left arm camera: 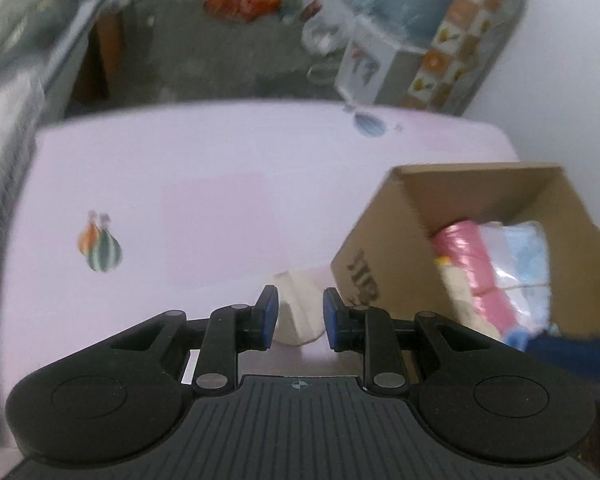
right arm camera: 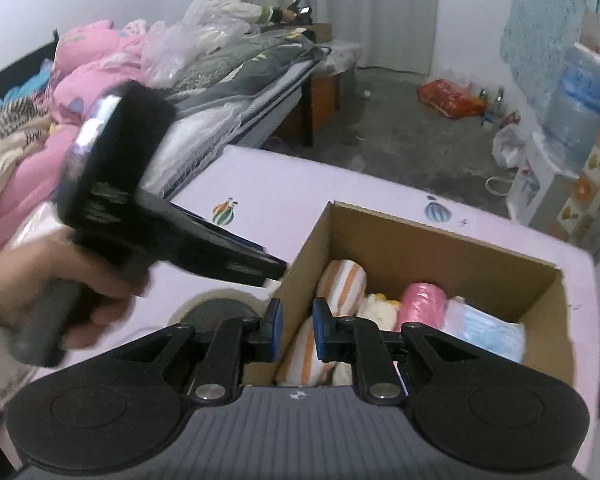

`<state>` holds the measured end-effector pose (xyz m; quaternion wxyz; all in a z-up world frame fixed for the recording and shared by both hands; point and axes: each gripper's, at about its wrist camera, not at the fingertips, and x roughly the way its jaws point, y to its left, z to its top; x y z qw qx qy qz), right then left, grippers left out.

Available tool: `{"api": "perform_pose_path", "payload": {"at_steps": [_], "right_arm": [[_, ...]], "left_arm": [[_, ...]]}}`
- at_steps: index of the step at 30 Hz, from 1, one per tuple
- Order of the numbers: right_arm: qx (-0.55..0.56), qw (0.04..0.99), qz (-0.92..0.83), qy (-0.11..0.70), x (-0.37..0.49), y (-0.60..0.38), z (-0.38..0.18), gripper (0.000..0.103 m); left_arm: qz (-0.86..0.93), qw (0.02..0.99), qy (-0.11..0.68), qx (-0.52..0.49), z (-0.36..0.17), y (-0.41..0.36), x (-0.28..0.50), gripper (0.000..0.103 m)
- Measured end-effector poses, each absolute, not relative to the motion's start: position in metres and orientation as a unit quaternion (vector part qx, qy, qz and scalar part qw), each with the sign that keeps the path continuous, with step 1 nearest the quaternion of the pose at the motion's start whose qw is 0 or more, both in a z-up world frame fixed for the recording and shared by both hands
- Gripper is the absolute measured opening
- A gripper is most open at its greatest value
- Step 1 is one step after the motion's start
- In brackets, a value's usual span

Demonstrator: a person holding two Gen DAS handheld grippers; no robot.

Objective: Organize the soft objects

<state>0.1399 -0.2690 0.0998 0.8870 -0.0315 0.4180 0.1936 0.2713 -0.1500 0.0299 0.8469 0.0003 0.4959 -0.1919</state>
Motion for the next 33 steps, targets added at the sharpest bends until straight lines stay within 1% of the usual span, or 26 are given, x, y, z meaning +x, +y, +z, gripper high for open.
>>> {"api": "perform_pose_path", "payload": {"at_steps": [2, 5, 13, 14, 15, 16, 19, 21, 26, 31, 33], "right_arm": [[-0.029, 0.885, 0.205, 0.417, 0.142, -0.27, 0.095, 0.026], [-0.028, 0.884, 0.209, 0.417, 0.142, -0.273, 0.088, 0.026], [-0.024, 0.881, 0.223, 0.418, 0.134, -0.276, 0.084, 0.026], [-0.026, 0.881, 0.224, 0.416, 0.134, -0.275, 0.084, 0.026], [-0.028, 0.881, 0.224, 0.415, 0.133, -0.275, 0.084, 0.026], [-0.028, 0.882, 0.223, 0.415, 0.132, -0.275, 0.084, 0.026], [-0.018, 0.882, 0.22, 0.417, 0.13, -0.279, 0.083, 0.026], [-0.009, 0.88, 0.219, 0.421, 0.129, -0.283, 0.082, 0.026], [0.001, 0.88, 0.218, 0.422, 0.123, -0.29, 0.086, 0.026], [0.001, 0.888, 0.217, 0.406, 0.112, -0.293, 0.099, 0.026], [0.005, 0.888, 0.22, 0.403, 0.106, -0.295, 0.103, 0.026]], "left_arm": [[-0.191, 0.833, 0.52, -0.024, 0.018, -0.151, 0.282, 0.02], [-0.189, 0.819, 0.54, -0.05, 0.006, -0.149, 0.293, 0.021], [-0.172, 0.826, 0.537, 0.0, 0.007, -0.155, 0.289, 0.02], [-0.165, 0.827, 0.537, -0.008, 0.007, -0.154, 0.288, 0.019], [-0.157, 0.828, 0.538, -0.016, 0.007, -0.153, 0.288, 0.012], [-0.153, 0.83, 0.536, -0.011, 0.007, -0.153, 0.287, 0.009], [-0.156, 0.837, 0.524, 0.025, 0.006, -0.156, 0.282, 0.002], [-0.153, 0.84, 0.519, 0.024, 0.007, -0.154, 0.278, 0.0], [-0.124, 0.88, 0.455, 0.06, 0.023, -0.143, 0.259, 0.0], [-0.101, 0.898, 0.422, 0.069, 0.045, -0.12, 0.246, 0.0], [-0.107, 0.902, 0.416, 0.054, 0.056, -0.114, 0.239, 0.0]]}}
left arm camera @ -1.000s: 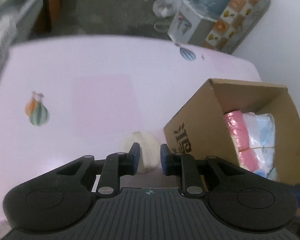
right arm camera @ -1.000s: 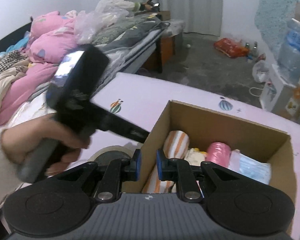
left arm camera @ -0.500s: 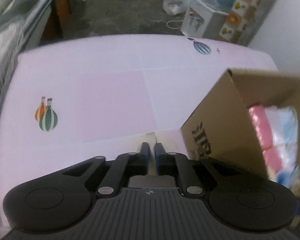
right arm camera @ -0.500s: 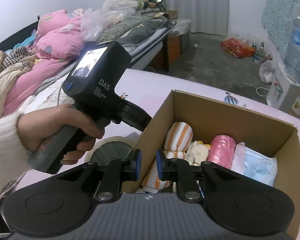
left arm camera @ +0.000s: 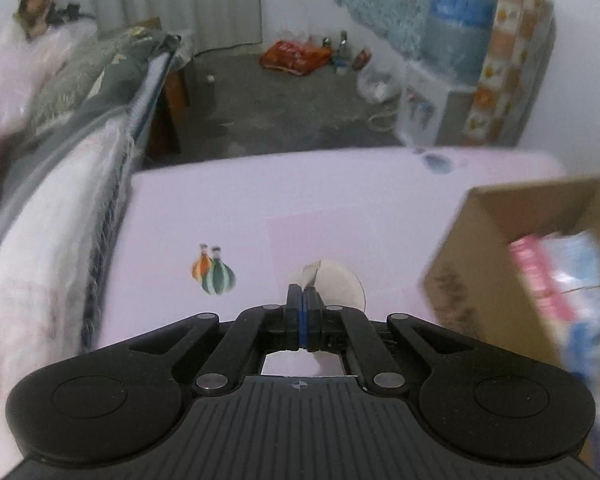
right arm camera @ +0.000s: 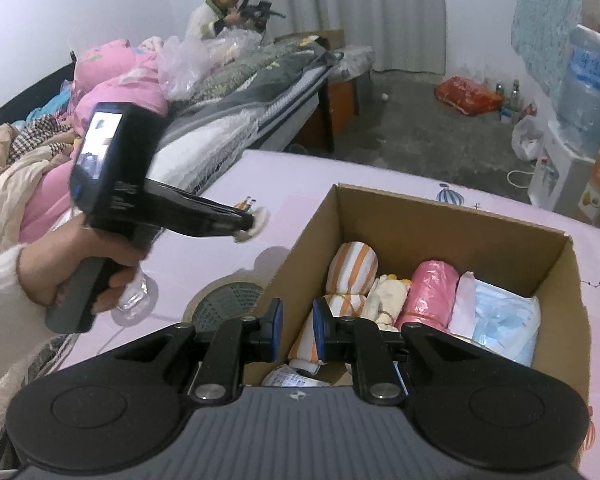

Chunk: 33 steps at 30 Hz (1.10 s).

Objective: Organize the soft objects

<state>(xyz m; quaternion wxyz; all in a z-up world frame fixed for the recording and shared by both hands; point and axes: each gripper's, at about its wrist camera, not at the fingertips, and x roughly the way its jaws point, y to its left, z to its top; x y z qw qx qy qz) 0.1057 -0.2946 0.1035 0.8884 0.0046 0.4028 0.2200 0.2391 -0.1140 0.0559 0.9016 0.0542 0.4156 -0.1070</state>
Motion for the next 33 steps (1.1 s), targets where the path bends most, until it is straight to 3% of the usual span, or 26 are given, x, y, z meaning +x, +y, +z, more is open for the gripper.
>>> {"api": "perform_pose_path", "payload": {"at_steps": [4, 9, 15, 25, 33], "right_arm": [[0.008, 0.888, 0.228, 0.399, 0.088, -0.3, 0.113, 0.026], [0.001, 0.895, 0.23, 0.383, 0.05, -0.311, 0.128, 0.026], [-0.026, 0.897, 0.223, 0.381, -0.007, -0.328, 0.132, 0.026], [0.017, 0.909, 0.168, 0.382, -0.069, -0.388, 0.11, 0.026], [0.038, 0.91, 0.181, 0.37, -0.072, -0.404, 0.097, 0.026]], "left_arm": [[-0.159, 0.898, 0.411, 0.003, 0.085, -0.106, 0.201, 0.0], [-0.223, 0.91, 0.345, 0.045, 0.128, -0.127, 0.127, 0.0], [-0.305, 0.886, 0.346, 0.057, 0.142, -0.159, 0.079, 0.0], [-0.412, 0.82, 0.373, 0.135, 0.105, -0.252, 0.063, 0.0], [-0.436, 0.726, 0.495, 0.195, 0.036, -0.316, 0.091, 0.003]]}}
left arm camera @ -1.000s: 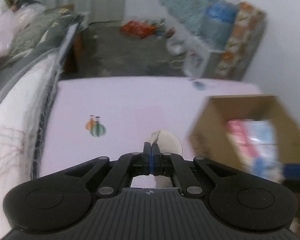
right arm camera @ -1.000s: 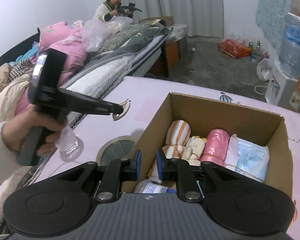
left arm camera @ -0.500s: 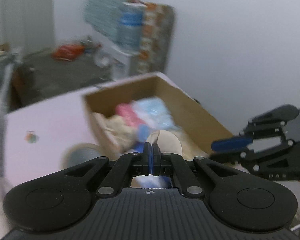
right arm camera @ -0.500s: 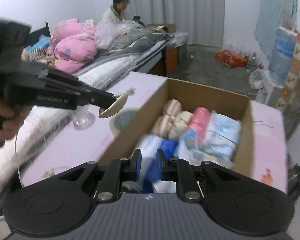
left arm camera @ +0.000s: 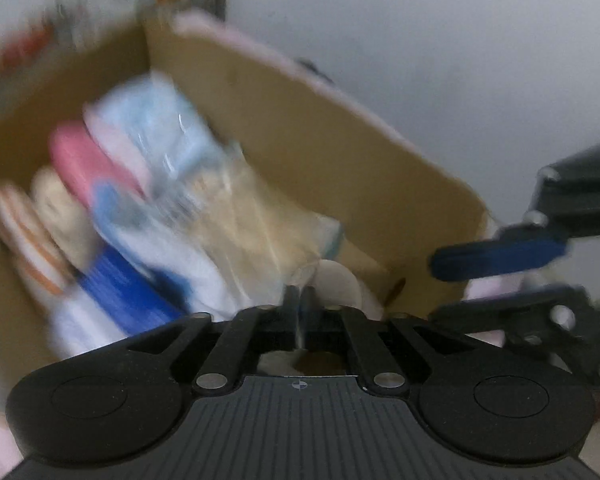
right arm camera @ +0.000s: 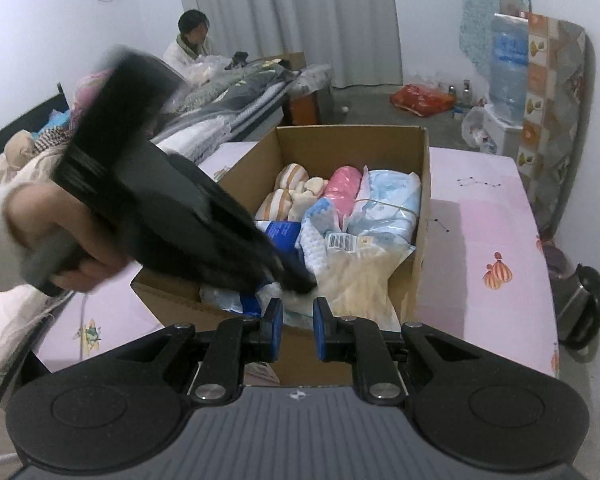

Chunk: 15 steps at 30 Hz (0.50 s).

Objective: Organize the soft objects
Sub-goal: 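Lower the white ring into the box corner with the left tool and open it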

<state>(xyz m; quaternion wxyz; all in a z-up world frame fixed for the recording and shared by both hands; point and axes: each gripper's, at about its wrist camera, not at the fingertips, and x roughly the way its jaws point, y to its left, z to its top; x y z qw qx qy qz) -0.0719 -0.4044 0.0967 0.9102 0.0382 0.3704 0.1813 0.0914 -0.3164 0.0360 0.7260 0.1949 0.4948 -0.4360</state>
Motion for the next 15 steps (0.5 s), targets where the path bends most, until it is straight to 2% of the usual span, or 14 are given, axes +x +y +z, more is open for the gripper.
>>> {"api": "perform_pose_path", "payload": {"at_steps": [3, 6, 8, 10, 12, 15], "right_arm": [[0.036, 0.906, 0.201, 0.369, -0.072, -0.403, 0.096, 0.026], [0.033, 0.905, 0.212, 0.368, -0.072, -0.4, 0.096, 0.026], [0.034, 0.906, 0.218, 0.362, -0.074, -0.398, 0.098, 0.026], [0.039, 0.906, 0.225, 0.356, -0.077, -0.397, 0.099, 0.026], [0.04, 0.909, 0.221, 0.352, -0.077, -0.396, 0.101, 0.026], [0.036, 0.914, 0.21, 0.346, -0.074, -0.394, 0.104, 0.026]], "left_arm": [[-0.436, 0.676, 0.579, 0.134, 0.016, -0.316, 0.119, 0.009], [-0.415, 0.663, 0.613, 0.116, 0.007, -0.308, 0.133, 0.009], [-0.402, 0.676, 0.613, 0.072, 0.013, -0.294, 0.136, 0.013], [-0.407, 0.696, 0.59, 0.046, 0.021, -0.284, 0.136, 0.031], [-0.409, 0.716, 0.563, 0.051, 0.023, -0.277, 0.13, 0.035], [-0.408, 0.71, 0.569, 0.082, 0.013, -0.274, 0.114, 0.039]]}}
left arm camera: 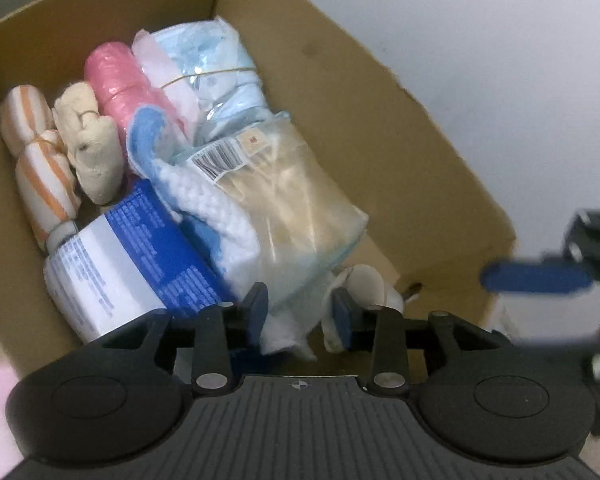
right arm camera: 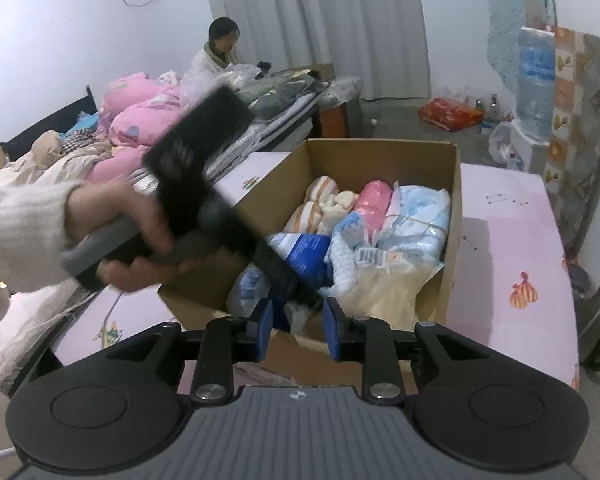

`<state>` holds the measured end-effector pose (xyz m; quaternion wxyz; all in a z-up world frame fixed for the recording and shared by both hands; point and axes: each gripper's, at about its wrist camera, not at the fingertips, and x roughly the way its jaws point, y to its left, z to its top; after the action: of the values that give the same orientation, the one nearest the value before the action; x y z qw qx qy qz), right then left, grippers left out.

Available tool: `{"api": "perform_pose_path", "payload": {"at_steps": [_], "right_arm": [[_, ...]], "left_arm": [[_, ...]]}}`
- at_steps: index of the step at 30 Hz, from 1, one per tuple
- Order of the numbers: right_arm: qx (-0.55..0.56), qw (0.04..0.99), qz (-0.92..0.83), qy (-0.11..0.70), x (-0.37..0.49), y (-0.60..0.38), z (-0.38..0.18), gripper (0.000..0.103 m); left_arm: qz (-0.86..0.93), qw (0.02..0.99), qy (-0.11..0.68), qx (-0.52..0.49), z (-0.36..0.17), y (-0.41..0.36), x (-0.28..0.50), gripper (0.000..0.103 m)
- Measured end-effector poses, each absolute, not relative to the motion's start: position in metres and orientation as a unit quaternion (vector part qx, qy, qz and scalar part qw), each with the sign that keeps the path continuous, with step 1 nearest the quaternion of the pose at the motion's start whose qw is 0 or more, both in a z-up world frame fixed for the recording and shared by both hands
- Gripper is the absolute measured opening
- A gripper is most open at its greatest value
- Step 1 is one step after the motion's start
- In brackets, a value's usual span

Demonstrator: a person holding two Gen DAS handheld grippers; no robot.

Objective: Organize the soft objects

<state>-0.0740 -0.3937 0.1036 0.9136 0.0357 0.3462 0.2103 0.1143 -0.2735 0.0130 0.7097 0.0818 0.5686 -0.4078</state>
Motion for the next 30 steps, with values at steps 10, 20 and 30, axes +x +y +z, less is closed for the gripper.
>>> {"api": "perform_pose_path", "payload": {"at_steps": [10, 20, 30], "right_arm": [[0.045, 0.923, 0.16, 0.348, -0.071, -0.4, 0.111, 0.026], [0.037, 0.938, 0.143, 0.314, -0.078, -0.377, 0.118, 0.026], [0.107, 0.969, 0.073, 0.209, -0.125, -0.352, 0.105, 0.026]], "left_arm": [[-0.413, 0.768, 0.489, -0.013, 0.059, -0.212, 0.081, 0.054], [-0.352, 0.88, 0.319, 0.004, 0.097, -0.157, 0.01, 0.095], [-0.319, 0.922, 0.211, 0.063, 0.095, -0.145, -0.032, 0.103]]}}
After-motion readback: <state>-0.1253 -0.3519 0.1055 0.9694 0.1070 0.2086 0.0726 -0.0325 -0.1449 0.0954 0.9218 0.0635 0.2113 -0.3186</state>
